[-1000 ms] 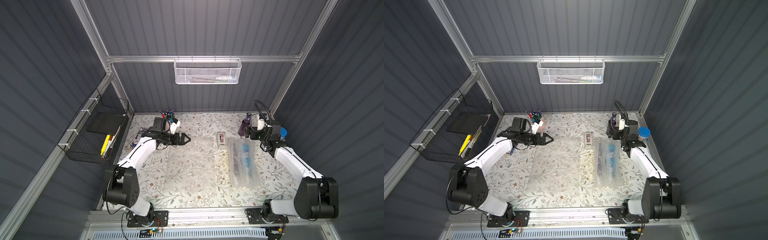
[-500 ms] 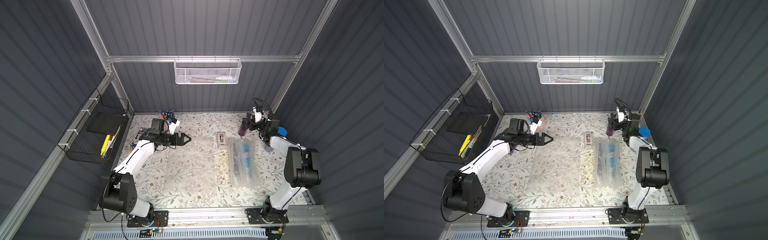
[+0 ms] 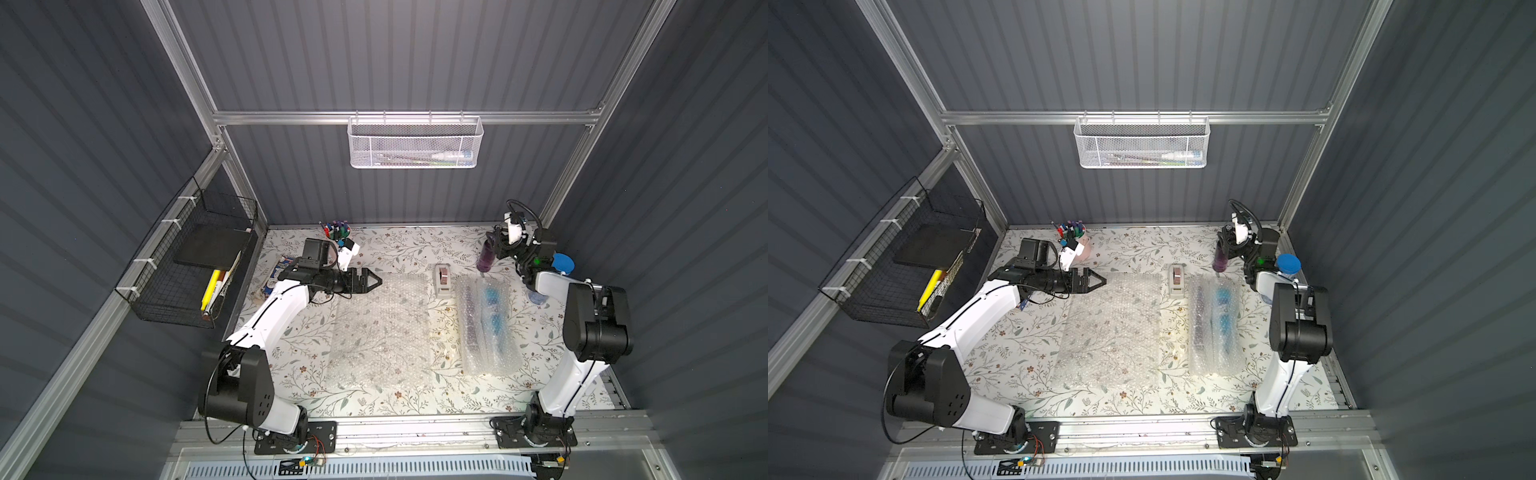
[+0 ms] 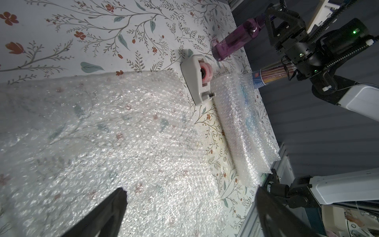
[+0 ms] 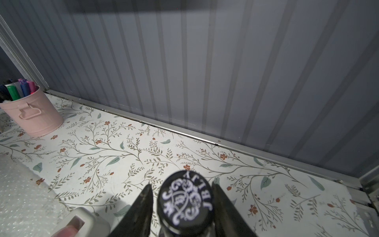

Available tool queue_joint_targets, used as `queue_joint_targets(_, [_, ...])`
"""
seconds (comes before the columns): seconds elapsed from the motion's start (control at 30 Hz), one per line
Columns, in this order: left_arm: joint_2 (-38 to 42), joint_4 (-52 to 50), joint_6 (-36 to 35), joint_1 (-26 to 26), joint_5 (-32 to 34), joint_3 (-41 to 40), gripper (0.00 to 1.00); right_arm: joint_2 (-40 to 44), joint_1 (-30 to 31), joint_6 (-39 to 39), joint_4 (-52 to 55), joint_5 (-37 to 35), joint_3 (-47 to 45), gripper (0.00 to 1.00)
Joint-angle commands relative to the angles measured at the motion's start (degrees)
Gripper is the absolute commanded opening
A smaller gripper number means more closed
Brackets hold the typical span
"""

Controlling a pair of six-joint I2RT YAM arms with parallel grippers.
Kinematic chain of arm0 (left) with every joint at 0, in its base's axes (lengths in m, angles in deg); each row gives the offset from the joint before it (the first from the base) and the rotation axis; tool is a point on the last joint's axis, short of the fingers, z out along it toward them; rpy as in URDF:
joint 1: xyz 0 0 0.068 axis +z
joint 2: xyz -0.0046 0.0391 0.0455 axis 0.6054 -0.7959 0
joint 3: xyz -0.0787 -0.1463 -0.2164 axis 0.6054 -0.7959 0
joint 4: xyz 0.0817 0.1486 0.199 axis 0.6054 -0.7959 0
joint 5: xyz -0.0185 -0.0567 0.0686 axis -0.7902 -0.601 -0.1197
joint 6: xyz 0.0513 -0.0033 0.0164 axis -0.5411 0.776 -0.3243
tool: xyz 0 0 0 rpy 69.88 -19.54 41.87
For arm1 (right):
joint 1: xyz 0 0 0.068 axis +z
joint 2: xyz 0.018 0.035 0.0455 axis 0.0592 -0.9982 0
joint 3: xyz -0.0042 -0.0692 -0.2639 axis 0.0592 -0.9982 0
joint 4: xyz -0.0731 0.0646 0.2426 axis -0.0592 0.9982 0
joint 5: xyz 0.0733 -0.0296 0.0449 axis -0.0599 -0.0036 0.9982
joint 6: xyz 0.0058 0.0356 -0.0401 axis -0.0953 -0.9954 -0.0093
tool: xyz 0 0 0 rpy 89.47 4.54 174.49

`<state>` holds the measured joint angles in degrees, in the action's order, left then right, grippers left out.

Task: Wrap wine bottles in bubble wrap
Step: Pick up the wine bottle from the center of the board.

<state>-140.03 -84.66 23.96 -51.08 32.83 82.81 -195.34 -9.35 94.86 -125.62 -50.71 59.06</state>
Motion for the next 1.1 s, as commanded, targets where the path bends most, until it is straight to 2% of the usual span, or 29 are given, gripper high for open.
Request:
queue_joint_targets(0.0, [-0.1,-2.4,-1.9,-0.2,0.0,0.5,0.99,-0.8,-0.3,-0.1,-1.8,0.4,0.4,0.45])
queue_joint_targets(0.03, [-0.2,-2.6,-2.0,-0.2,0.1,0.6,0.99,-0.7,-0.2,-0.2,-1.8,0.5,0.4,0.41])
queue_joint_targets(0.17, [-0.2,-2.8,-2.2,-0.2,0.4,0.7,0.99,-0.9,-0.2,0.0,-1.9,1.1,0.6,0.35])
queue_joint_targets(0.2, [-0.3,-2.9,-2.2,-0.2,0.4,0.9,1.0,-1.0,-0.2,0.1,-1.8,1.7,0.9,0.28])
queue_joint_targets(0.23, [-0.6,-3.3,-2.3,-0.2,0.4,1.0,1.0,-0.9,-0.2,0.0,-2.0,2.2,1.0,0.26])
queue_joint_targets(0.3, [-0.8,-4.2,-2.9,-0.2,0.6,1.6,0.99,-0.2,-0.2,-0.4,-2.9,2.8,0.8,0.24])
queue_joint_targets(0.4, [-0.9,-4.3,-2.9,-0.2,0.8,1.9,0.99,0.6,-0.2,-0.7,-4.6,4.1,1.1,0.1])
queue_joint_targets(0.57, [-1.1,-5.7,-2.9,-0.2,1.2,3.3,0.99,4.3,0.7,-0.1,-5.2,4.4,3.5,0.07])
queue_joint_targets(0.8, [-0.2,-7.9,-2.6,0.0,2.4,4.9,0.99,14.2,5.3,4.6,2.5,5.9,4.8,0.06])
queue_joint_targets(1.07, [1.0,-10.9,-2.8,1.4,0.7,4.8,0.99,26.7,16.3,11.7,16.0,7.0,1.0,0.05])
